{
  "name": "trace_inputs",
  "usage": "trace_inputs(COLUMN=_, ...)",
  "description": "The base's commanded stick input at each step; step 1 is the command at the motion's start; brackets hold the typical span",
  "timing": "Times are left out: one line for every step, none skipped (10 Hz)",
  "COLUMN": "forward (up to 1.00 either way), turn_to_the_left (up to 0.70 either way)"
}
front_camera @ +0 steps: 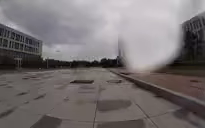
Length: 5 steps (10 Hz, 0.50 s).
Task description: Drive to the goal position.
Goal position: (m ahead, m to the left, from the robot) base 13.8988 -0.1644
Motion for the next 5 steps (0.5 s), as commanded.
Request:
trace_inputs(forward=0.7, turn_to_the_left=0.0)
trace_inputs(forward=0.7, turn_to_the_left=0.0)
trace_inputs(forward=0.7, turn_to_the_left=0.0)
trace_inputs(forward=0.7, turn_to_the_left=0.0)
trace_inputs(forward=0.7, turn_to_the_left=0.0)
